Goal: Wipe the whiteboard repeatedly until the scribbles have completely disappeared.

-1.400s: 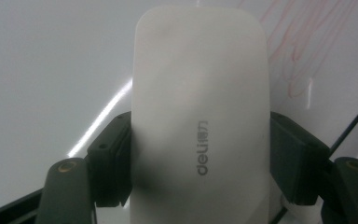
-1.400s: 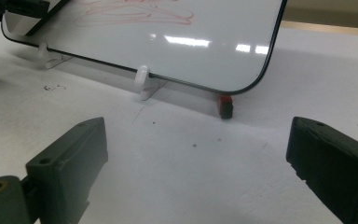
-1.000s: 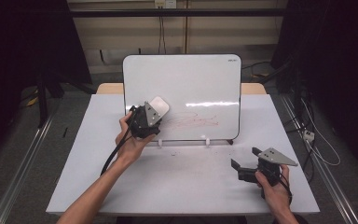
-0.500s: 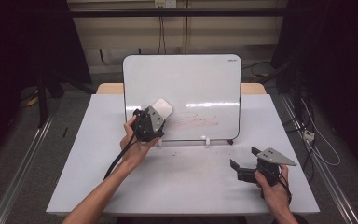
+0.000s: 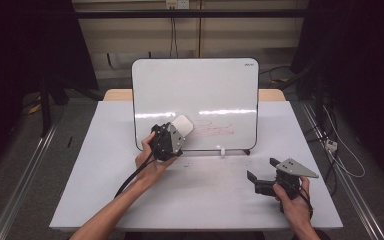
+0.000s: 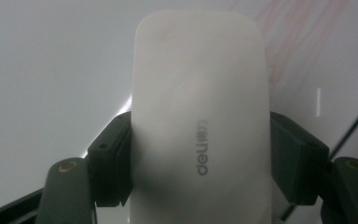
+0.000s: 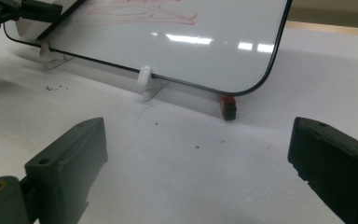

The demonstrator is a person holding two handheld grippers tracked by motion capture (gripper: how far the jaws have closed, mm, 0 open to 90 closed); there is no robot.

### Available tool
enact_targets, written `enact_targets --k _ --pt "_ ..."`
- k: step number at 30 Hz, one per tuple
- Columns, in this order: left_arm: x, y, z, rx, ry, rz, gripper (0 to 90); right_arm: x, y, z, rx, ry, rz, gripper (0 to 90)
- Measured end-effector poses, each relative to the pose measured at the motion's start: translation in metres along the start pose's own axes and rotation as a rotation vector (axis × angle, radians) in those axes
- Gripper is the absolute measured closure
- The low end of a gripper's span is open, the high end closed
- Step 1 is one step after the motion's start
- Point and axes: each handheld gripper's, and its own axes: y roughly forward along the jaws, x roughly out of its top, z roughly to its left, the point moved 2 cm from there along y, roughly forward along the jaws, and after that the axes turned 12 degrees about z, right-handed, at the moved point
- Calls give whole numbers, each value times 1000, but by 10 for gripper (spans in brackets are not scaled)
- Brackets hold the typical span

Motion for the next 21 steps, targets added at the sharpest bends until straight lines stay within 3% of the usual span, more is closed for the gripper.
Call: enact_targets --k 8,11,15,19,21 --pt "-2 -3 48 31 -130 -4 311 0 0 0 -1 0 3 47" --pt "-3 -4 47 44 -117 -5 311 0 0 0 -1 1 3 46" --pt "-7 -3 39 35 -131 -1 310 0 0 0 -2 1 3 47" --pt "-12 -3 21 22 -75 4 310 0 0 1 -1 -1 3 46" --pt "-11 -3 16 30 -87 4 310 0 1 1 -1 -1 6 47"
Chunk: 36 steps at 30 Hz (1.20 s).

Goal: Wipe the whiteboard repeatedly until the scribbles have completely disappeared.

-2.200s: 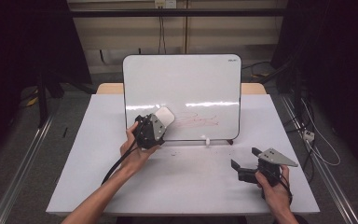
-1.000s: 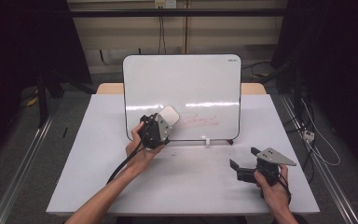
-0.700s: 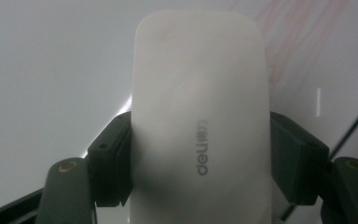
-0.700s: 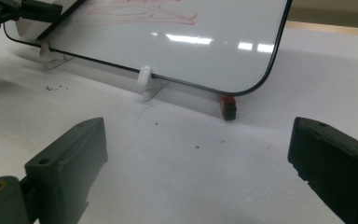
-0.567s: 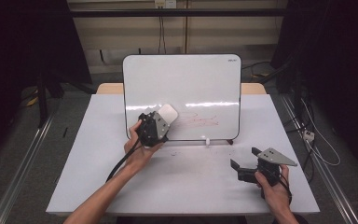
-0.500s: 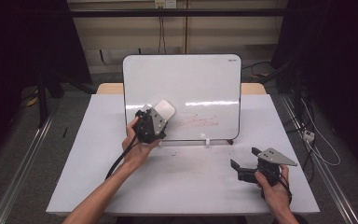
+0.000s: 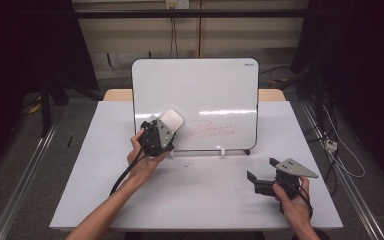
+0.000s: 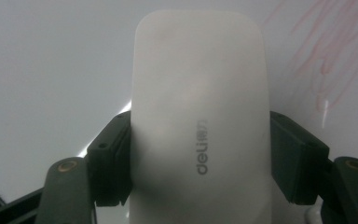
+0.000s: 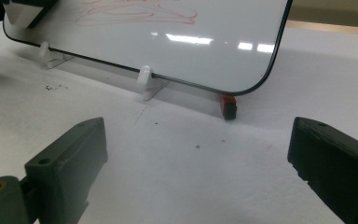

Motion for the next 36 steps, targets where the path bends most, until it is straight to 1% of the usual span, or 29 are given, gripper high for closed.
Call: enact_targets --k 1,2,5,6,7,9,11,14,16,17,18,19,20,22,24,26,27,29,30,32,34,36 --pt "1 0 -2 -4 10 7 310 0 0 0 0 -2 -2 46" --pt "2 0 -3 5 19 6 310 0 0 0 0 -2 -2 46" --pt "2 0 -3 7 14 5 310 1 1 1 4 -4 1 46" --pt "2 0 -4 2 12 4 310 1 1 1 4 -5 1 46" --pt "3 0 -6 6 31 9 310 1 2 1 3 -4 3 47" --pt "3 0 -13 -3 51 8 310 1 2 1 4 -3 3 47" --pt "4 1 -21 -14 81 7 310 1 2 1 3 -6 1 47" --pt "5 1 -29 -15 116 12 310 1 1 1 8 -5 0 47" --pt "4 1 -28 -28 113 6 310 1 1 1 7 -6 -1 47" --pt "4 1 -26 -33 125 6 310 1 0 1 9 -6 -1 47" --pt "4 2 -25 -40 118 4 311 0 0 1 9 -7 -3 46" --pt "5 2 -24 -31 128 4 311 0 0 1 9 -7 -3 46" --pt "7 1 -22 -29 120 6 310 0 1 -1 11 -5 -2 46" --pt "11 2 -14 -26 87 0 311 0 1 -1 7 -4 -2 46" --pt "15 3 -3 -29 33 -6 311 0 1 -1 6 -1 -1 47" --pt "21 4 7 -18 12 -9 311 0 0 -1 7 -2 -2 47" --pt "23 4 11 -19 12 -6 310 0 0 -1 7 -1 1 46" --pt "27 4 19 -14 -14 -7 310 0 1 -1 7 0 1 46" --pt "29 4 22 -18 -24 -4 311 0 1 -1 6 2 2 46" --pt "30 5 23 -18 -39 -5 310 0 1 -1 6 0 3 46" --pt "30 5 21 3 -32 -8 310 0 1 -1 7 0 3 46" --pt "28 4 19 1 -48 -18 310 0 1 -1 6 1 3 46"
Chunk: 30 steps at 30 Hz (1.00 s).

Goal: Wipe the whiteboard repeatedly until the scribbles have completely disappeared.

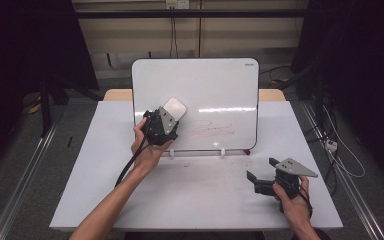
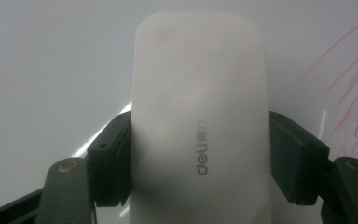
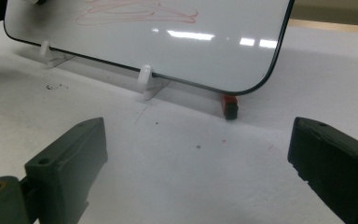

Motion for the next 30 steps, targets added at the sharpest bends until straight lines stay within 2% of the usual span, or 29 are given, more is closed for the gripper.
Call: enact_targets --k 5,6,7,10,14,21,22,24,28,30 --pt "0 2 -18 -13 29 -6 309 0 0 0 1 0 -1 46" --pt "0 3 -24 -14 39 -10 309 0 0 0 1 0 -1 46" --pt "1 3 -29 -10 67 -6 309 0 1 1 1 0 0 46" --pt "3 4 -40 -23 86 -9 309 0 0 1 -1 -4 1 46" --pt "2 4 -54 -17 148 -5 309 0 1 1 0 -3 2 46" --pt "-6 4 -75 -30 210 4 309 0 0 0 0 3 0 45" --pt "-7 3 -77 -20 224 2 309 0 0 1 2 1 -1 45" --pt "-6 3 -74 -42 218 5 309 0 0 1 2 2 -1 45" --pt "-3 4 -71 -51 228 12 310 0 0 1 2 -1 -1 46" --pt "1 4 -65 -49 206 9 310 0 0 0 0 2 0 45"
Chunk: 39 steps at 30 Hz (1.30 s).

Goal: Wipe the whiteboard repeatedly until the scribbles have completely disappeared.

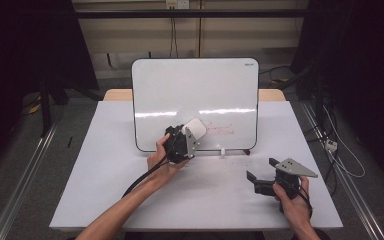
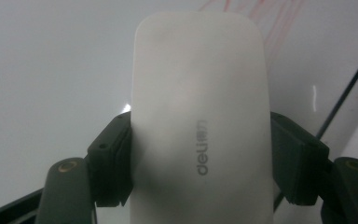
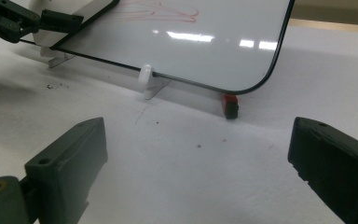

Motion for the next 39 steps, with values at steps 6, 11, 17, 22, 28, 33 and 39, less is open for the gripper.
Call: enact_targets --k 6,11,17,22,28,33,39 --pt "12 1 31 15 -86 -7 310 0 -1 0 -1 0 -4 46" --pt "17 2 44 20 -115 -11 310 0 -1 -1 1 1 -4 46" --pt "13 3 34 38 -105 -36 310 0 -1 0 1 0 -3 46" --pt "9 3 18 32 -77 -41 309 0 -1 1 1 0 -1 46" --pt "9 3 9 21 -77 -36 309 0 -1 1 8 0 -5 46" --pt "12 5 -3 -1 -49 -36 309 1 0 1 10 2 -5 47" --pt "13 6 -22 -10 -28 -33 309 0 -1 1 7 -1 0 45"
